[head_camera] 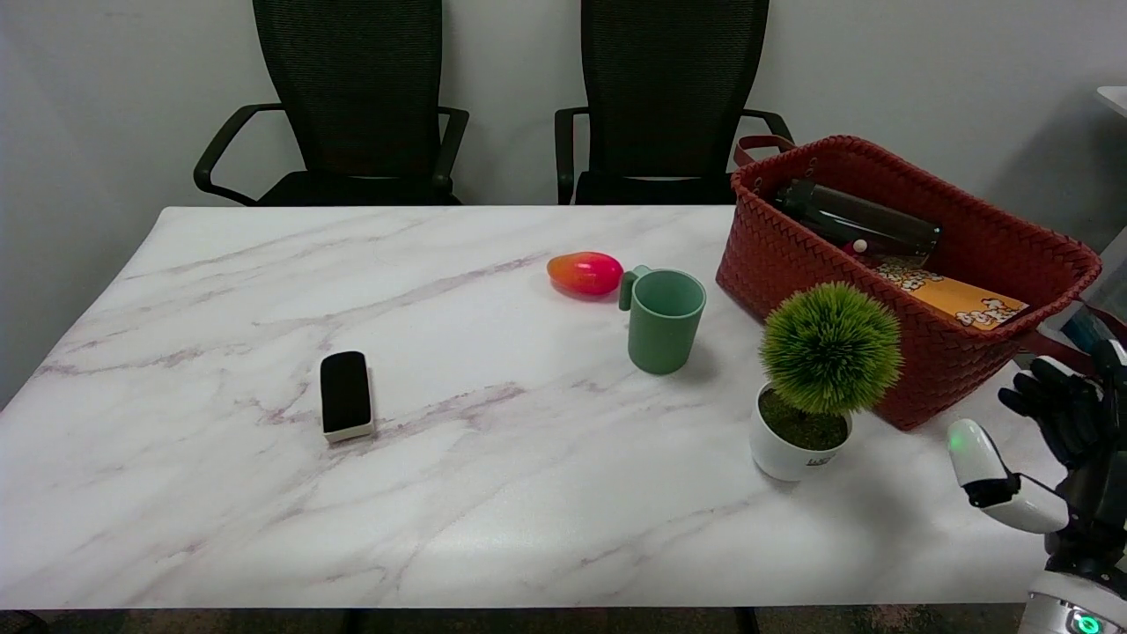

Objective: Pick up the potted plant.

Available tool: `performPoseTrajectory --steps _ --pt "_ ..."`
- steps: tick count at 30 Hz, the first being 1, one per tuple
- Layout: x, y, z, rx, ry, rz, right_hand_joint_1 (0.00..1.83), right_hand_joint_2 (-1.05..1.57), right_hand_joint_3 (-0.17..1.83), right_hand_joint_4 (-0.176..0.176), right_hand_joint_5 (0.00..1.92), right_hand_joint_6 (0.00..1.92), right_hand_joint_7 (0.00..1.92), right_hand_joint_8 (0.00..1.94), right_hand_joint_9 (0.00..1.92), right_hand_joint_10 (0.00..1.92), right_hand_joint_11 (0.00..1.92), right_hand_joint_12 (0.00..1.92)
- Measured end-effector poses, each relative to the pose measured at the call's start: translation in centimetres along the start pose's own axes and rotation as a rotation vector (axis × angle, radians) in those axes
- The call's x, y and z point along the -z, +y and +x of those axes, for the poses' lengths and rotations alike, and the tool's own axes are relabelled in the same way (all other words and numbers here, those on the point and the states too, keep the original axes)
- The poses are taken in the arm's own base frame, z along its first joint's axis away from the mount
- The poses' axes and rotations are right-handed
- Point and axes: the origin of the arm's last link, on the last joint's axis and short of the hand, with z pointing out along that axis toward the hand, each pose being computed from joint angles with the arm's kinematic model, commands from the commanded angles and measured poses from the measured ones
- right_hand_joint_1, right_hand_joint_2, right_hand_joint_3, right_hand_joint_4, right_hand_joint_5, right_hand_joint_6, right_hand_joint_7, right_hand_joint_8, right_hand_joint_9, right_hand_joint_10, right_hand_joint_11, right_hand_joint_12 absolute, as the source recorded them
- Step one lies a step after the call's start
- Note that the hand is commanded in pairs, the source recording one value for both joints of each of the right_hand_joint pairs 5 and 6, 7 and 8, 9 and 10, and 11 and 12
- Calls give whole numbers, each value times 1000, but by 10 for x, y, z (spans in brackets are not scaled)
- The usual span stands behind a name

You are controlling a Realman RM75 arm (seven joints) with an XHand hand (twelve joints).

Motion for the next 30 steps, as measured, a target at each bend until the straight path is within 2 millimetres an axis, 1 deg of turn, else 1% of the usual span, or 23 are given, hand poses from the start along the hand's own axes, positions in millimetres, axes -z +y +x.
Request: performPoseTrajectory --steps 4,8,15,16,17,18,19,23,24,26,28,30 --pt "1 9 1 -38 -30 -29 1058 -62 1035 0 108 108 511 511 584 584 682 682" --pt "2 16 0 -65 -59 -61 1063 -109 979 0 47 47 442 442 509 509 656 656" --pt "6 27 0 -100 -99 -110 1060 -112 942 0 51 51 417 417 488 488 640 640" --pt "7 28 1 -105 -104 -118 1059 -110 936 0 77 77 414 414 484 484 635 635" --pt "8 29 1 -108 -109 -125 1055 -90 918 0 186 186 414 414 477 477 622 622" --pt "9 30 1 -112 -113 -131 1053 -64 902 0 339 339 424 424 472 472 613 613" --pt "10 31 2 -114 -116 -137 1052 -53 894 0 399 399 431 431 470 470 608 608" --pt "14 35 3 -123 -128 -161 1050 -39 886 0 455 455 475 475 478 478 594 594" --pt "15 35 3 -125 -130 -165 1050 -34 883 0 479 479 511 511 492 492 592 592" --pt "16 36 3 -127 -133 -171 1048 -15 869 0 584 584 642 642 532 532 585 585" --pt "17 38 4 -129 -136 -180 1046 -2 855 0 670 670 691 691 547 547 582 582" --pt "18 38 5 -129 -136 -185 1045 3 849 0 707 707 713 713 562 562 579 579"
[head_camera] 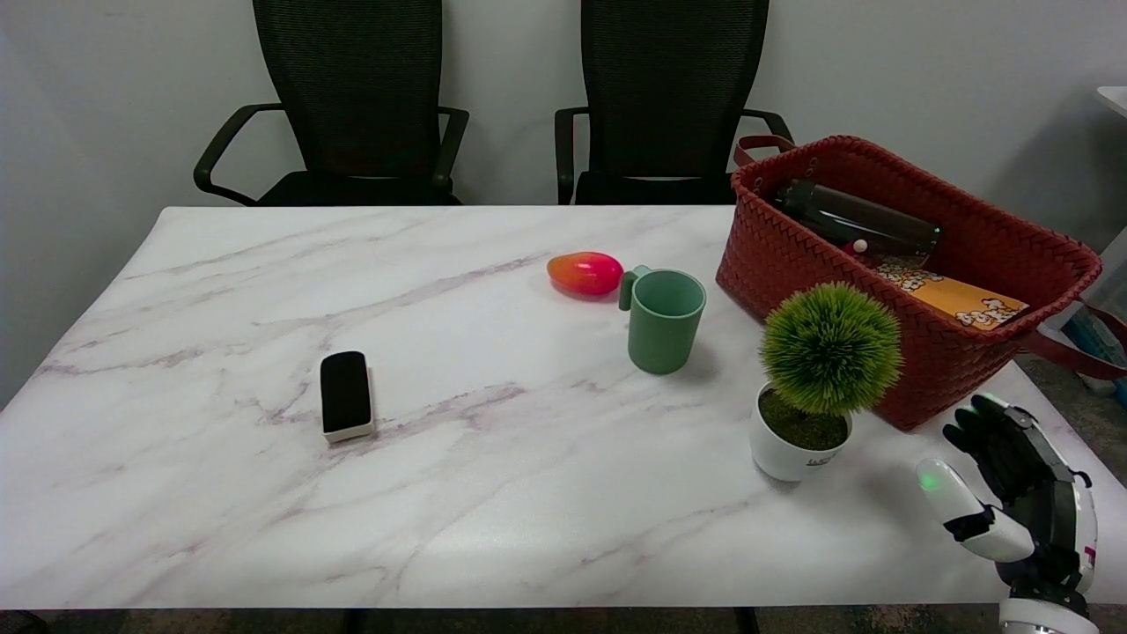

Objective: Pick up the potted plant.

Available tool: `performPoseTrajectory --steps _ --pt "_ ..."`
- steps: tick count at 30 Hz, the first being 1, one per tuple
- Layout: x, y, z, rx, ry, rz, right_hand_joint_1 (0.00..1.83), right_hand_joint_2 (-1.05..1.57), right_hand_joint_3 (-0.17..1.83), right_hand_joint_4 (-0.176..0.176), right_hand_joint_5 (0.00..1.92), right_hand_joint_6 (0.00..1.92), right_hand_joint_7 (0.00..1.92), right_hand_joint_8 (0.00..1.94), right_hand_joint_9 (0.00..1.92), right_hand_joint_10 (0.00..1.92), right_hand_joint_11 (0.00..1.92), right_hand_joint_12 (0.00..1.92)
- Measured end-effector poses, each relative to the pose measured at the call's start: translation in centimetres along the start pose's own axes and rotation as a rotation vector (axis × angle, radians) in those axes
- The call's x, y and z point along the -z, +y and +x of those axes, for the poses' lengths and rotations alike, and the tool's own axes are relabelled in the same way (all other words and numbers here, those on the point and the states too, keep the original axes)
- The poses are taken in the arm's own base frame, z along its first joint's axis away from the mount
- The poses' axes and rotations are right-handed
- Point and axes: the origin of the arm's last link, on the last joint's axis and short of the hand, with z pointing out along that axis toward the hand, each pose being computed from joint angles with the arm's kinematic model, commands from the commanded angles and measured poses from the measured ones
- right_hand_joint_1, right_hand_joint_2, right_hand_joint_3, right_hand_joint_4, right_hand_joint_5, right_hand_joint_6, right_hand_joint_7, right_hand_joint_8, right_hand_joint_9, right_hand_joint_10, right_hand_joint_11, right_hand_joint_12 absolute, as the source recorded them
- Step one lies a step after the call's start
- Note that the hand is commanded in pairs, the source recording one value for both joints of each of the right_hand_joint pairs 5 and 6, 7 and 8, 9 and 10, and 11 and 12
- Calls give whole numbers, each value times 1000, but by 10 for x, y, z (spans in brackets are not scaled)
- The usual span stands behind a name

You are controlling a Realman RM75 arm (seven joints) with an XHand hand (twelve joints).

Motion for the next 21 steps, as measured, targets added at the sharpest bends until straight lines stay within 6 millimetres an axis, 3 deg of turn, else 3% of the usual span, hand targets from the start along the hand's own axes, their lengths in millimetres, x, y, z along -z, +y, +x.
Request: performPoseTrajectory --steps 7,21 --pt "2 2 0 -13 -2 -9 1042 22 840 0 727 727 734 734 590 590 577 577" --pt "-10 5 -21 -57 -61 -4 1037 40 853 0 697 697 736 736 615 615 578 578"
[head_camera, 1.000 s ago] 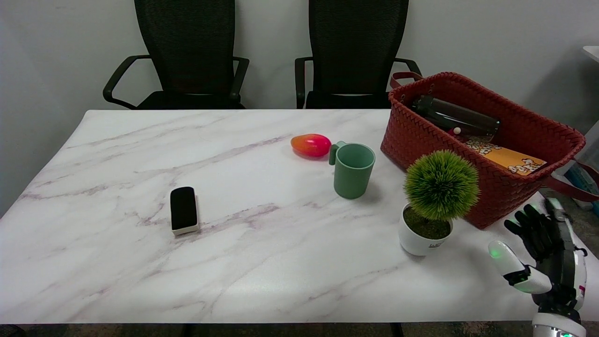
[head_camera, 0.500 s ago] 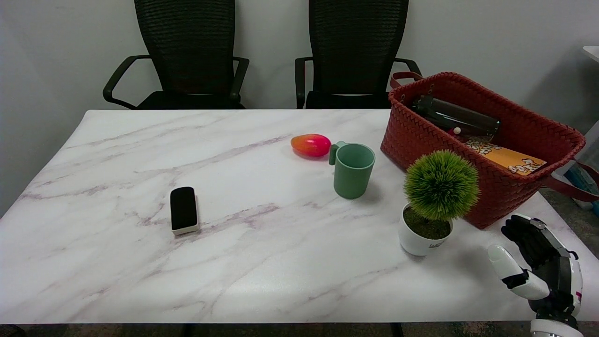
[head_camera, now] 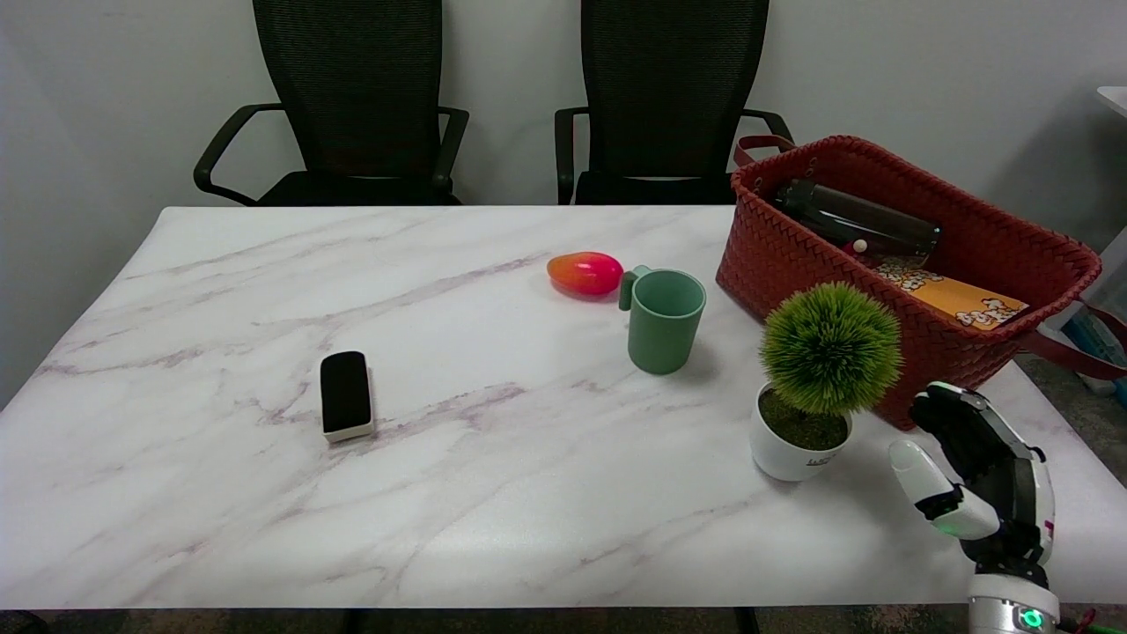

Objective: Pick up the potted plant.

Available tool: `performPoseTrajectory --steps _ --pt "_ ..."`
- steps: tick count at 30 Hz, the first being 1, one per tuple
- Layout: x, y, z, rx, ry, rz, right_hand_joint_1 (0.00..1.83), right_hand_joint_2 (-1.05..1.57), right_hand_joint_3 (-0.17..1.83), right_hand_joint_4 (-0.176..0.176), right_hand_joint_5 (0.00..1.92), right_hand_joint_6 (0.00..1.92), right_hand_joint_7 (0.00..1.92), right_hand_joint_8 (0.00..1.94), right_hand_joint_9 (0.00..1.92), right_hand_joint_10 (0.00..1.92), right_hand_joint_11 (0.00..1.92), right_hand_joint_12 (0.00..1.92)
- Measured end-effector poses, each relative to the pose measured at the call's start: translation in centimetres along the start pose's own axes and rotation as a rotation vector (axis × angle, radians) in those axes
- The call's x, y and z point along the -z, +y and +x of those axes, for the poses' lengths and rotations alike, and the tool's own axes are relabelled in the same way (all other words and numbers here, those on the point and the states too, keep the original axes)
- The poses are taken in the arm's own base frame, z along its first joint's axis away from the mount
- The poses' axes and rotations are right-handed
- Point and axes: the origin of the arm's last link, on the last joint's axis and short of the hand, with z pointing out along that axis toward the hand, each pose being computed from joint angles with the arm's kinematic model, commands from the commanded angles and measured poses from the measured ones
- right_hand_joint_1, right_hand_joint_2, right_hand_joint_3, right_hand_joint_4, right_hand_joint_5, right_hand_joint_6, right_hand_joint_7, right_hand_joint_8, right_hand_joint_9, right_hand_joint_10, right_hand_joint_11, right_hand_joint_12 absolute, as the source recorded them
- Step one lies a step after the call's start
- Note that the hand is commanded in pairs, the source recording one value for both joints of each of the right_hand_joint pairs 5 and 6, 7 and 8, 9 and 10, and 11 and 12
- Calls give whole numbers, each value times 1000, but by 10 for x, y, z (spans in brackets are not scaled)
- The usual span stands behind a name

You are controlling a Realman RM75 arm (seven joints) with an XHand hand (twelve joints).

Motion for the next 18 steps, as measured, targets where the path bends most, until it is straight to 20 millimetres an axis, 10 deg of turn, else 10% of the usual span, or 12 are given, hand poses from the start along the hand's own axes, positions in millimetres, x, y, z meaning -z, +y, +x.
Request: performPoseTrajectory --steps 18 --pt "-1 4 -15 -24 -66 -23 1052 22 845 0 620 620 726 726 631 631 587 587"
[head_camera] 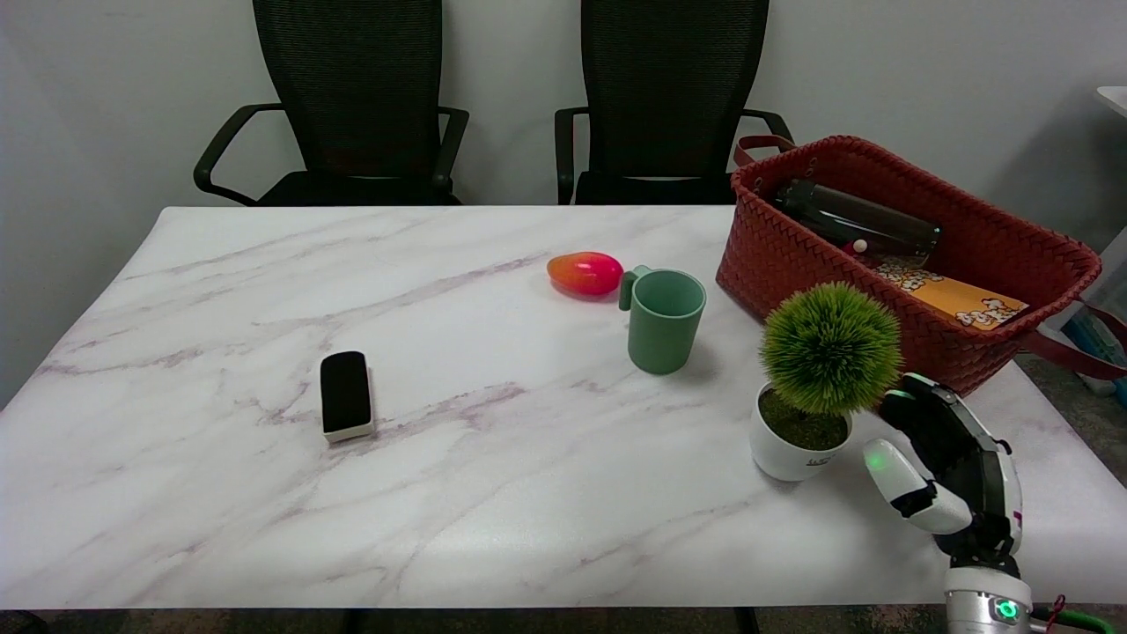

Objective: Pick up the potted plant.

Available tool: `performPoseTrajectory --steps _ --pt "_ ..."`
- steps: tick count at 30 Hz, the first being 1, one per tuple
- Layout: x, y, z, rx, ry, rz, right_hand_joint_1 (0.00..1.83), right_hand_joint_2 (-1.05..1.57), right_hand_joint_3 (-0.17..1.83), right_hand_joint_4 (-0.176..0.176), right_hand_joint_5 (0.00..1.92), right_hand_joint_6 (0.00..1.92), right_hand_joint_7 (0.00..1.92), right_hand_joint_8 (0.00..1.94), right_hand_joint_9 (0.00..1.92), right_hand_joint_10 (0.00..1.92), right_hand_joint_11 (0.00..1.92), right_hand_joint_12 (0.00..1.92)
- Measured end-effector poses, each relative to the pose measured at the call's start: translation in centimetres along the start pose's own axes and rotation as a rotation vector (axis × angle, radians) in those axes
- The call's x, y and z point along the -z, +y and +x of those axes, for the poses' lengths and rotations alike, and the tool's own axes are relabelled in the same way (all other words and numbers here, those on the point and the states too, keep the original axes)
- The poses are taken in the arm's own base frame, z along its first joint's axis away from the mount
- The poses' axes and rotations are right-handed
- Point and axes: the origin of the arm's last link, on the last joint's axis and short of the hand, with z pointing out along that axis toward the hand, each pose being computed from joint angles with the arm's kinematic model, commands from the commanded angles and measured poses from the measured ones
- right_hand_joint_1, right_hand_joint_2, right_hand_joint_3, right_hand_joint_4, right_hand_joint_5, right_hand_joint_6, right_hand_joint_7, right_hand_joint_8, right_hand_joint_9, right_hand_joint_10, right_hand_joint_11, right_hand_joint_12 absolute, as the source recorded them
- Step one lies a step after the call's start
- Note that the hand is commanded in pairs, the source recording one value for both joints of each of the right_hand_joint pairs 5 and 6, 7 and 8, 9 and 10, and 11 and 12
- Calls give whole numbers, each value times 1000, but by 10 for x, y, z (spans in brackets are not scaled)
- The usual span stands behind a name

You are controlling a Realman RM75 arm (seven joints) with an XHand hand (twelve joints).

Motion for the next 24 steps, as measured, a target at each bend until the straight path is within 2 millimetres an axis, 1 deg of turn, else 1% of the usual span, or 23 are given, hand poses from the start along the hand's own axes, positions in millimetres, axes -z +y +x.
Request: performPoseTrajectory --steps 9,17,24 --pt "1 2 -9 -7 -48 -17 1063 -3 846 0 556 556 723 723 632 632 594 594" --pt "-2 3 -17 -11 -90 -18 1068 -28 858 0 507 507 703 703 624 624 592 592" --pt "-5 3 -21 -11 -116 -15 1070 -85 894 0 389 389 667 667 599 599 579 579"
